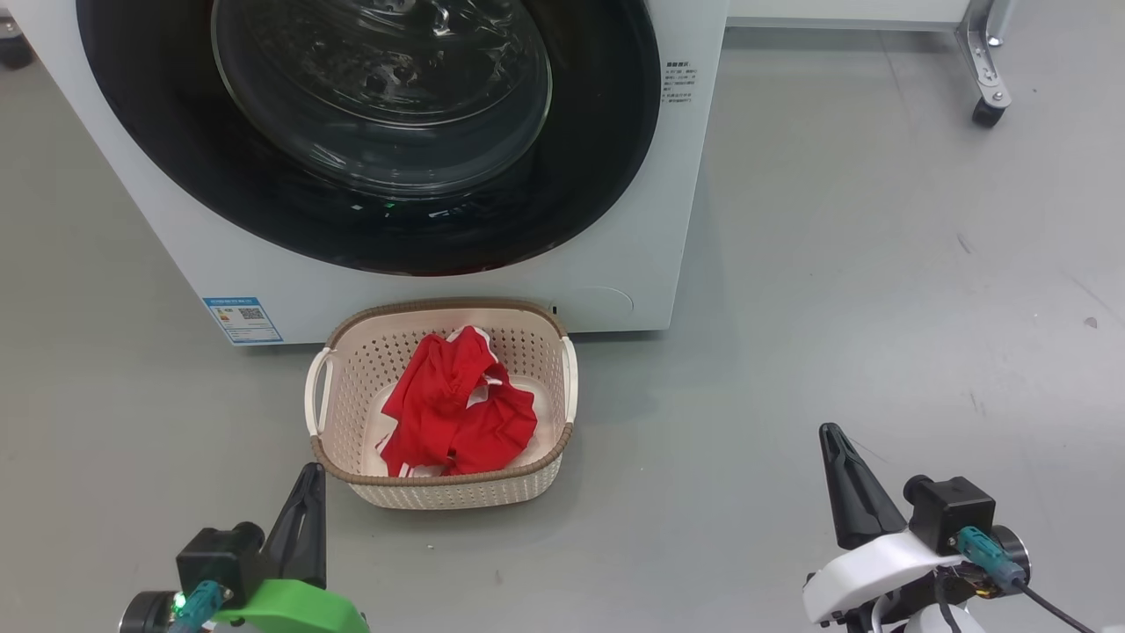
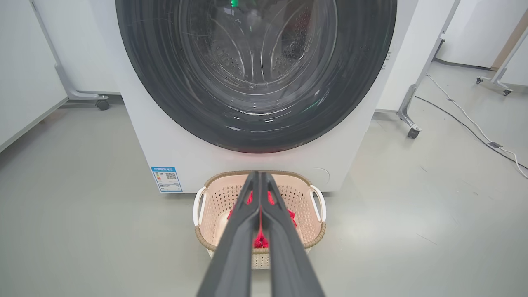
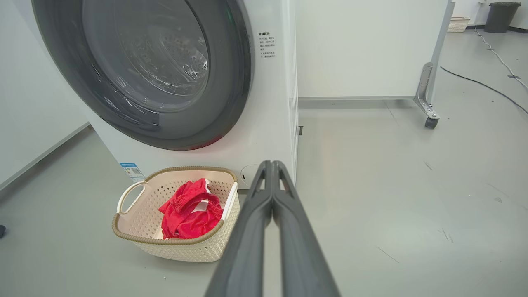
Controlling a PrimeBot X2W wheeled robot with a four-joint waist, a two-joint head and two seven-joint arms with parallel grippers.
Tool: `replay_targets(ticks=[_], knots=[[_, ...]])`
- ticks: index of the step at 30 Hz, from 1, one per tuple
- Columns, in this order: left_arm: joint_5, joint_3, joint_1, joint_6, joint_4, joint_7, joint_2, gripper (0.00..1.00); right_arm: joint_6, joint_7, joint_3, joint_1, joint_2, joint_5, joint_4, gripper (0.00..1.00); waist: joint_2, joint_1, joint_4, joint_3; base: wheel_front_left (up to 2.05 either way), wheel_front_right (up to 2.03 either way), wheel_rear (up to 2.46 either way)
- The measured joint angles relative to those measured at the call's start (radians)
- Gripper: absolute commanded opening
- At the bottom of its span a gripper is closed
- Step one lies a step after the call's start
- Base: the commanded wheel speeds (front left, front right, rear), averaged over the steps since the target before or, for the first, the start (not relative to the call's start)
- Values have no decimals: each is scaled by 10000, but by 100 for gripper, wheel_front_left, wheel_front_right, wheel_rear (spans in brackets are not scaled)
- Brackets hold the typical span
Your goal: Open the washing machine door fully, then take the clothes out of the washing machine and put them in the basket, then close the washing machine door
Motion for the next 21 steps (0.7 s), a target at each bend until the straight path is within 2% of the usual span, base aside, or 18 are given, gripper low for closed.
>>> replay_targets(ticks=[21], knots=[[-2800,403,4,-366,38,297,-54,0,178,485,-420,52,0,3033,-278,0,1,0,12,-125,0,0,0]])
